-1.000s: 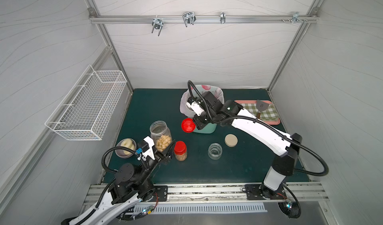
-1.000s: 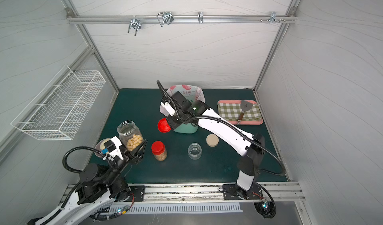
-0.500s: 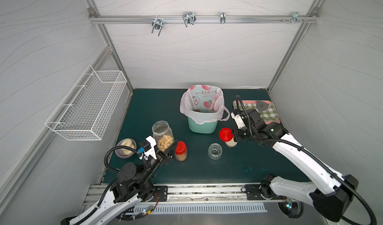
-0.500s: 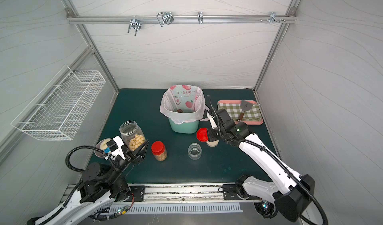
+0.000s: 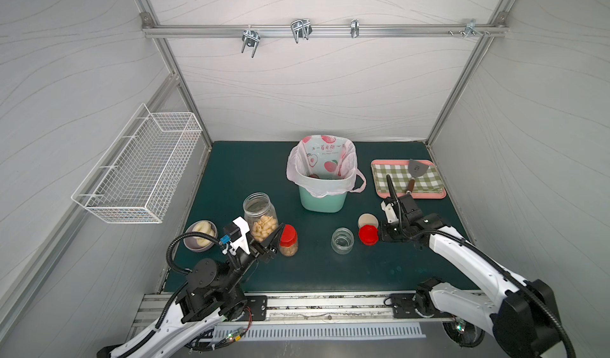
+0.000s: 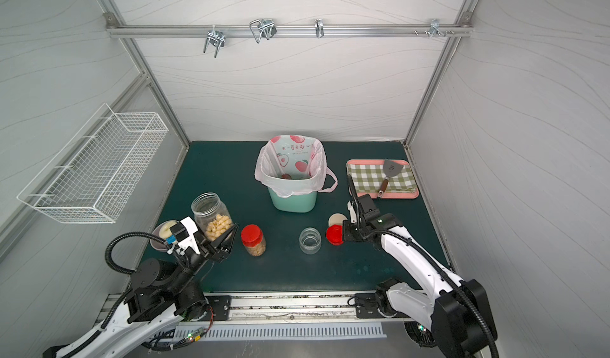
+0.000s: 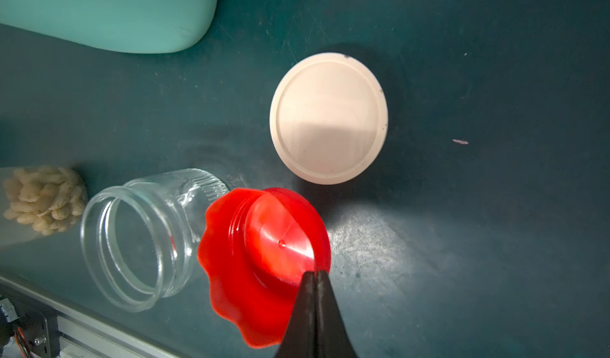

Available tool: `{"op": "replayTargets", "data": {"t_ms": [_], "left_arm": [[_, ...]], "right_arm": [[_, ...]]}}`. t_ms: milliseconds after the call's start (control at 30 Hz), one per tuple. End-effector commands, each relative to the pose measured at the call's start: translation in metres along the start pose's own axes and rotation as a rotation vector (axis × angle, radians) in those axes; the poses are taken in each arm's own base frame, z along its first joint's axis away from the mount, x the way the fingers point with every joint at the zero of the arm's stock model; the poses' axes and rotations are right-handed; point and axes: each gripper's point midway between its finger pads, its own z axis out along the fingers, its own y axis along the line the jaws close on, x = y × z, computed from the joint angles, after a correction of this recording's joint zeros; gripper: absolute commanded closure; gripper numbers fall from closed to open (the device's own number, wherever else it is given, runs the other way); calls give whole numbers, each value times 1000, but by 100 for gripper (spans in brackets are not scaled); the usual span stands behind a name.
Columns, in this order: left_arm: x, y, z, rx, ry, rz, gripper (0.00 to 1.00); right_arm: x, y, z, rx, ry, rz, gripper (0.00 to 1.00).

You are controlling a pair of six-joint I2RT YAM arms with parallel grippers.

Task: Empty moldy peanuts from jars
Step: Place the lid at the center of the board.

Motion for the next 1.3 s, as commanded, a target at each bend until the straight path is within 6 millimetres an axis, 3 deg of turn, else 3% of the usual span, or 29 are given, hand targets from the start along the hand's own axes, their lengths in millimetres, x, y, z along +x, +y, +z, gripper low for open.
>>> {"op": "replayTargets", "data": {"t_ms": [0, 167, 367, 533, 667, 900, 1100, 1233, 1267], "left_arm": [[-20, -3, -1, 14, -80, -21, 73], [-19, -4, 0, 18, -73, -22, 73], [-19, -4, 1, 19, -75, -20, 73], [-18, -4, 1, 18, -72, -19, 73], [-14, -5, 4, 20, -62, -8, 73], [-6, -21, 19, 93, -23, -26, 73], [-7, -35, 30, 159, -23, -75, 73], [-8, -41, 34, 189, -24, -120, 73], [-17, -43, 34, 199, -61, -136, 73]], "right_arm": [[-1, -1, 9, -14, -13, 46, 100], [4, -18, 22, 58, -10, 75, 100], [1, -28, 21, 92, -22, 103, 100], [-1, -29, 23, 80, -14, 117, 71], [-5, -25, 17, 62, -43, 110, 59], [-29, 25, -27, -144, -159, -12, 44], [-38, 78, -80, -348, -278, -173, 15], [-41, 123, -120, -532, -335, -283, 6], [-40, 135, -130, -581, -351, -320, 4]]}}
